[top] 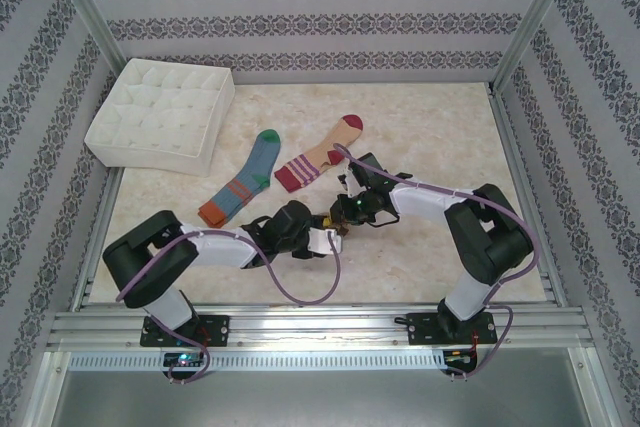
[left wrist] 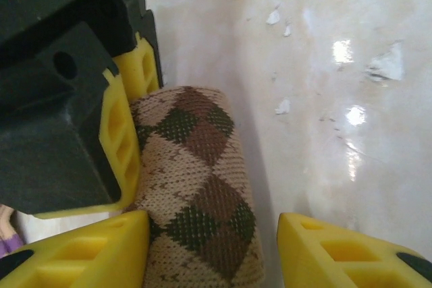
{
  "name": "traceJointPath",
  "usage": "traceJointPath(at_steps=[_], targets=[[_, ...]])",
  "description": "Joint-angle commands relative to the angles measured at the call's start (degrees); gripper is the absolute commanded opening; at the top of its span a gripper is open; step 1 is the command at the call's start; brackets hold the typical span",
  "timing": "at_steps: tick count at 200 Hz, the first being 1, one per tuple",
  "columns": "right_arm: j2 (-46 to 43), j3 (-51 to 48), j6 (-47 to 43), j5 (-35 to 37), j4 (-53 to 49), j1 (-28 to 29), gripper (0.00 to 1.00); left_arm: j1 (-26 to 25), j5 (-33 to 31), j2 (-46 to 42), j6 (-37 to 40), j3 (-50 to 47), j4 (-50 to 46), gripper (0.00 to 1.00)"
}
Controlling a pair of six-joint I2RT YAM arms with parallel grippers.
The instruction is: Roll the socks
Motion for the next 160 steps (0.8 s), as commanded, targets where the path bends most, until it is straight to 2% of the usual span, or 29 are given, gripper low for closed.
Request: traceJointPath(at_steps=[1, 10, 18, 35, 59, 89, 121, 160], targets=[[1.8, -0.1, 0.3, -0.4, -4.5, 0.6, 0.19, -0.7, -5.0, 3.7, 1.0, 1.3, 2.6, 0.5], [1.8, -0.1, 0.4, -0.8, -4.5, 0.6, 0.19, -0.7, -5.8, 4.8, 0.6, 1.5, 2.6, 0.46], [1.8, -0.1, 0.7, -1.6, -4.4, 0.5, 0.2, -0.7, -6.4, 5.4, -0.1, 1.5, 2.5, 0.37], [0.8, -0.8, 2.2, -2.0, -3.6, -0.1, 0.31, -0.6, -6.1, 5.7, -2.1, 1.7, 1.4, 0.18], [-4.1, -2.1, 4.7, 1.4, -3.3, -1.0, 0.49, 0.1, -3.1, 5.3, -6.4, 2.6, -1.9, 0.04], [-11.3, -4.3, 8.2, 5.9, -3.5, -3.1, 0.7, 3.0, 5.5, 4.7, -12.9, 4.6, -7.1, 0.0], [-18.7, -8.3, 13.7, 9.0, -1.5, -5.2, 0.72, 7.6, 17.9, 4.8, -18.8, 7.5, -11.2, 0.0], [-23.5, -12.9, 21.5, 9.9, 3.5, -5.6, 0.73, 11.5, 27.4, 6.9, -23.0, 11.0, -14.2, 0.0]])
